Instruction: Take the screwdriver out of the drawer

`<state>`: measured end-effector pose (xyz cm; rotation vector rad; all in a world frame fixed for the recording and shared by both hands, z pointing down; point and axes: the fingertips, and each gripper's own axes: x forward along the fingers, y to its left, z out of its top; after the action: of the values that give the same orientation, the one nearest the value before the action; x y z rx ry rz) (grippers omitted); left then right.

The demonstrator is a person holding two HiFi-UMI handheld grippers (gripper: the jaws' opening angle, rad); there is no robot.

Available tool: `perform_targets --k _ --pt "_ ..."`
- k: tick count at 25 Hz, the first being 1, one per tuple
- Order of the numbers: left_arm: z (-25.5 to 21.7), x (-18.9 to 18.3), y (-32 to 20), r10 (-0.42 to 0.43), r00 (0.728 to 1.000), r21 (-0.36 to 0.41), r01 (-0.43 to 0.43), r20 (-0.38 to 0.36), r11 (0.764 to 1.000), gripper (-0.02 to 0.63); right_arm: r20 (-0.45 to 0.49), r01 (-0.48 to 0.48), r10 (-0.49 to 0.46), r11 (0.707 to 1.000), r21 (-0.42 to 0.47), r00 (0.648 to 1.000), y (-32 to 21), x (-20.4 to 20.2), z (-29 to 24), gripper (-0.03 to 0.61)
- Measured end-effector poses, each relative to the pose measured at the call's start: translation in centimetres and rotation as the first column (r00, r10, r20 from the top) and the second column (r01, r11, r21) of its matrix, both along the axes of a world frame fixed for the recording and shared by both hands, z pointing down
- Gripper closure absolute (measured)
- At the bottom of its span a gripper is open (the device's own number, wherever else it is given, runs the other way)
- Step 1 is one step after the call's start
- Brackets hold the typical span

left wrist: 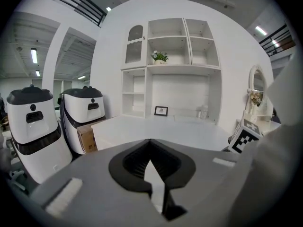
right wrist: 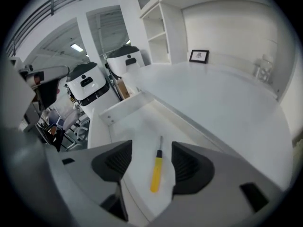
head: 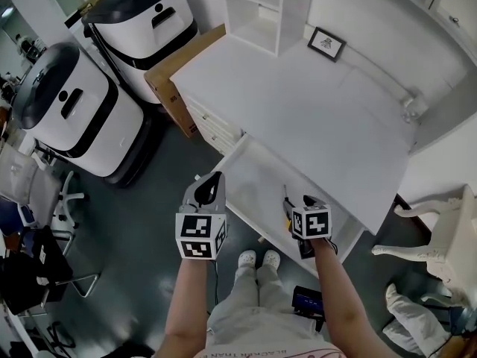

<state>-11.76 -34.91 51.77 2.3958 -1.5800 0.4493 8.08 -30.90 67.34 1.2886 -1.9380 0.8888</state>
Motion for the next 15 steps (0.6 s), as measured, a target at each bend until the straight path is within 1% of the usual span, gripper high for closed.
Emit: perform_targets --k 6,11,15 --pt "2.0 0.2 0.0 0.019 1.0 -0.04 -0.019 0.012 0.999 0.604 -0.051 0.006 -0.011 0.994 -0.105 0.999 1.0 0.0 4.7 0.328" --pt "3.3 -0.1 0.3 0.022 0.999 -0.071 -0.02 0.025 0.997 0.604 -0.079 0.019 -0.035 0.981 -0.195 0.996 1.8 -0.3 8.6 0.341" --pt "4.1 -0.8 0.3 0.013 0.999 -0.088 -0.01 0.033 0.996 0.604 -0.116 0.027 -0.055 0.973 -0.231 0.992 2.2 -0.4 10.5 0.35"
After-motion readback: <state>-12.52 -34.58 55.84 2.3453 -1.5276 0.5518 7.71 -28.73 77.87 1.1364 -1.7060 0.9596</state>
